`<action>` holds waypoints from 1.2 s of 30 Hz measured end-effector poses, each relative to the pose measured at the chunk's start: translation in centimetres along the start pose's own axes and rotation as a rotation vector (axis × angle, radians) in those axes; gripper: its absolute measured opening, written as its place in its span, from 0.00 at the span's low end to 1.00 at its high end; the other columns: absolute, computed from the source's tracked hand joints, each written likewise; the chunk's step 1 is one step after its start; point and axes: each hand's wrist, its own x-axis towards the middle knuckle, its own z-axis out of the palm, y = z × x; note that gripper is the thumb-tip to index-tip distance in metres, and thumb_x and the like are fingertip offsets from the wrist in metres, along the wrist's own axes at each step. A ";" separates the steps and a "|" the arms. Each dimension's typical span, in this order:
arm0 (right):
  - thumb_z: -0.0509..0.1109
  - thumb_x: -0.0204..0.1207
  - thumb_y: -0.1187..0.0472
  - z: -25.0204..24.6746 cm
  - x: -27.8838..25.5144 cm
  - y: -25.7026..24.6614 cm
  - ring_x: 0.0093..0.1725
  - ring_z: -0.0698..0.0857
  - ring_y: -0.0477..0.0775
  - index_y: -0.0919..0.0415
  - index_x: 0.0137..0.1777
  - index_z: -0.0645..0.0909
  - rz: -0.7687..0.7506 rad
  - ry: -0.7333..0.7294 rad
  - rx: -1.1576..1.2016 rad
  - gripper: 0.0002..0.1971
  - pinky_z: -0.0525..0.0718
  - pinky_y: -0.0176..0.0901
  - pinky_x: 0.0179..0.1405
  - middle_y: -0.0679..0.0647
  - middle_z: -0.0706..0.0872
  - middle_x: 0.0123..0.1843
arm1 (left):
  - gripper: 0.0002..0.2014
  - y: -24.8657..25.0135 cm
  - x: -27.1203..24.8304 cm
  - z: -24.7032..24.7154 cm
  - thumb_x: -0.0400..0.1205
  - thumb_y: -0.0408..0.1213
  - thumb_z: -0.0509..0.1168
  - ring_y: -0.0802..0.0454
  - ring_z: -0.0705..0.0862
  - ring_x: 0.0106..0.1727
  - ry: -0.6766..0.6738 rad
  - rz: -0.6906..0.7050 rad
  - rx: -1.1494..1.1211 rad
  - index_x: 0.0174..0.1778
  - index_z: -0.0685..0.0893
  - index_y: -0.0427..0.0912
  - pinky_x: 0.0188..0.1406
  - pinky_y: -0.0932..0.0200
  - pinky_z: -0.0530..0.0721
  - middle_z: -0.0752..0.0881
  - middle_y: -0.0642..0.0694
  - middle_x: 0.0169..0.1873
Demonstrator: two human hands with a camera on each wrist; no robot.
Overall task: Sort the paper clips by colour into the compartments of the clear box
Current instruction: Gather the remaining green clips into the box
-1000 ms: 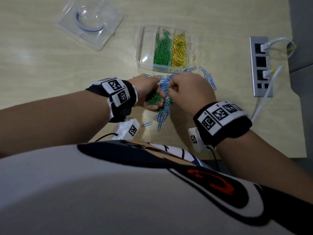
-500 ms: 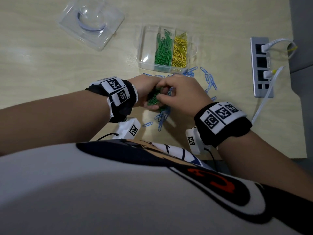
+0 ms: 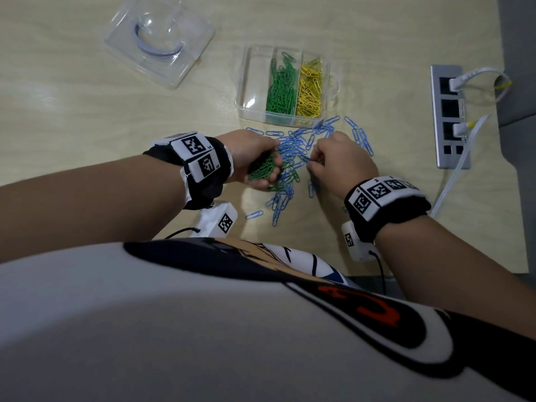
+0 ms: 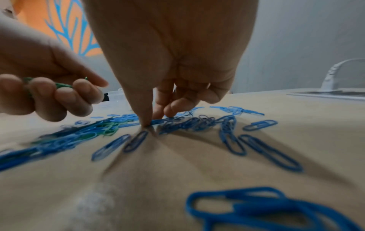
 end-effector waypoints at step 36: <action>0.64 0.80 0.51 0.6 -0.3 -2.2 0.54 0.81 0.63 0.48 0.65 0.76 -0.171 -0.041 -0.104 0.14 0.74 0.49 0.49 0.56 0.77 0.58 | 0.26 -0.5 -0.2 -0.5 0.89 0.52 0.44 0.50 0.81 0.32 0.012 -0.023 -0.056 0.37 0.78 0.40 0.25 0.65 0.84 0.80 0.43 0.28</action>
